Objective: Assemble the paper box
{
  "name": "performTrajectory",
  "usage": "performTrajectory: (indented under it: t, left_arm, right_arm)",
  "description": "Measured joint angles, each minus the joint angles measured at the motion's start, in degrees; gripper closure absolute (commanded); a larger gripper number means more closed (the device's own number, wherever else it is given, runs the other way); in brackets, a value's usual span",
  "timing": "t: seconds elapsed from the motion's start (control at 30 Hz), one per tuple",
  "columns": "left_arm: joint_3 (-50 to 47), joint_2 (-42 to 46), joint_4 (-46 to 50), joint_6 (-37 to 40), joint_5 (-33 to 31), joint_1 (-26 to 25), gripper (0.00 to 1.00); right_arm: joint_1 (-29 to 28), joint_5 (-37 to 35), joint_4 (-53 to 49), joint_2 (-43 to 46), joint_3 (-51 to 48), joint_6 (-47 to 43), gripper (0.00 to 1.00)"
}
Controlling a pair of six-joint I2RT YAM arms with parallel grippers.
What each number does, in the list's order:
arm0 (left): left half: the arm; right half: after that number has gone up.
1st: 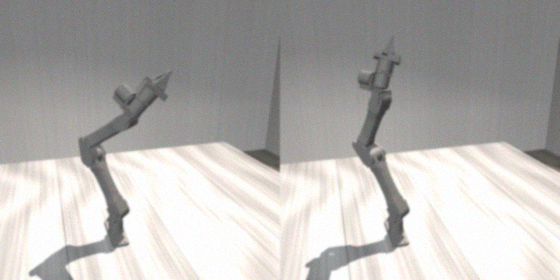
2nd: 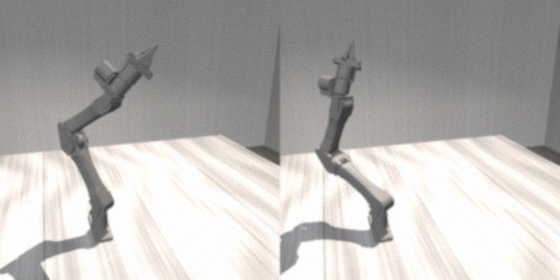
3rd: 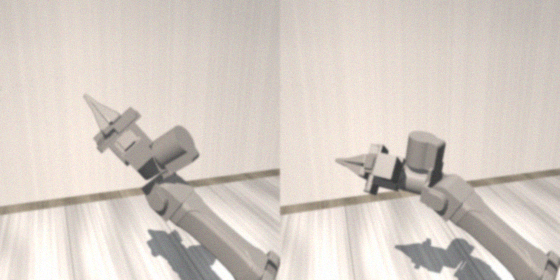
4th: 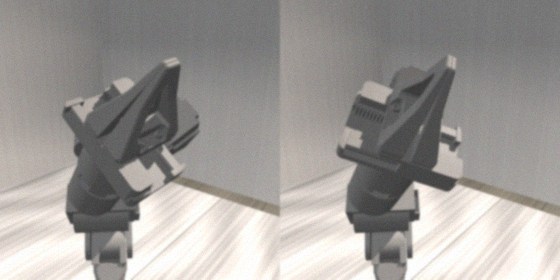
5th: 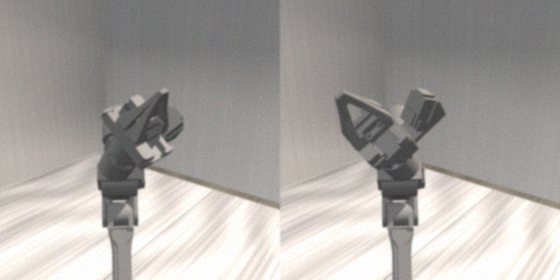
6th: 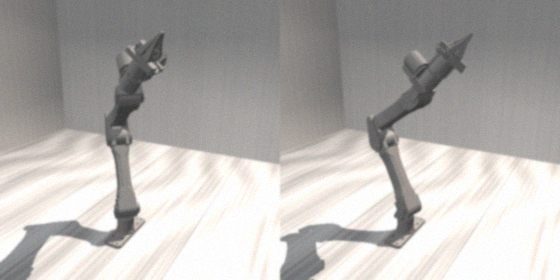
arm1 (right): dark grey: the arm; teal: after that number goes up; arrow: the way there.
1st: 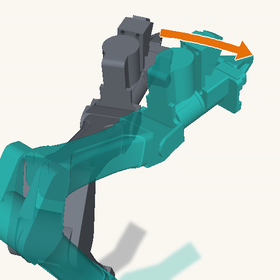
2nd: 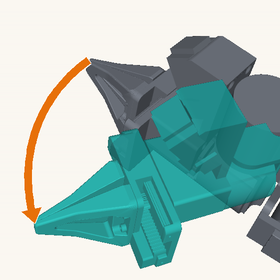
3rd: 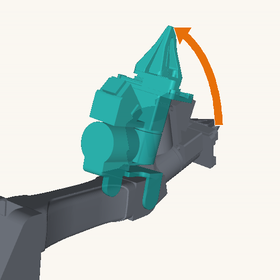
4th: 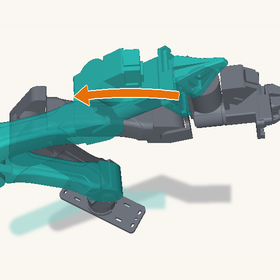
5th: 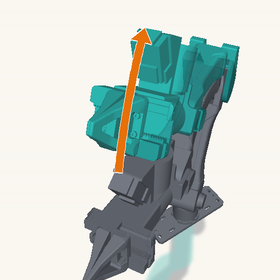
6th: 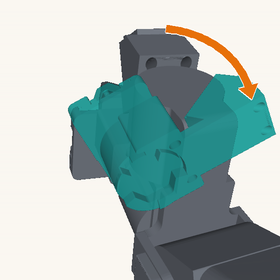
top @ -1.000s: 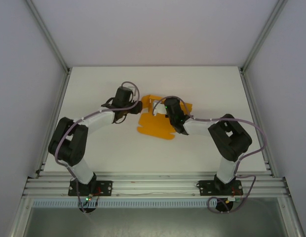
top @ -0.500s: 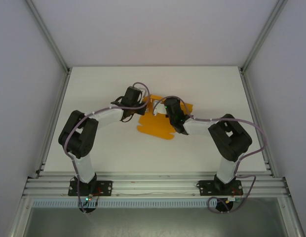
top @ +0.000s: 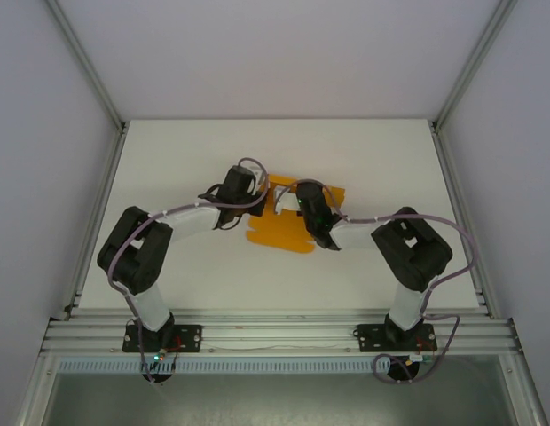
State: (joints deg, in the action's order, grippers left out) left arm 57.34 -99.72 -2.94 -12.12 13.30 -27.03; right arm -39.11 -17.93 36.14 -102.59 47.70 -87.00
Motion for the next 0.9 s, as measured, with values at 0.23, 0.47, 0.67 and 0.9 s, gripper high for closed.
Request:
performTrajectory:
  t: [0.23,0.47,0.67,0.9]
  left_arm:
    - [-2.47,1.51,-1.01,-0.02,0.00,-0.15,0.86]
    - [-2.60,1.57,-0.98,-0.28,1.33,-0.37,0.67]
    - [-2.60,5.03,1.90,-0.11,0.04,-0.37,0.45]
    - [-2.78,15.80,8.11,-2.36,-7.21,0.72,0.00]
  right_arm:
    - [-1.20,-1.33,4.39,-0.24,-2.34,-4.85,1.00]
    - [-1.86,-3.19,9.09,-1.62,-3.43,-9.14,1.00]
    - [-2.10,-3.32,9.62,-1.40,-4.02,-10.03,1.00]
    - [-2.12,-3.28,10.27,-1.42,-4.35,-10.78,1.00]
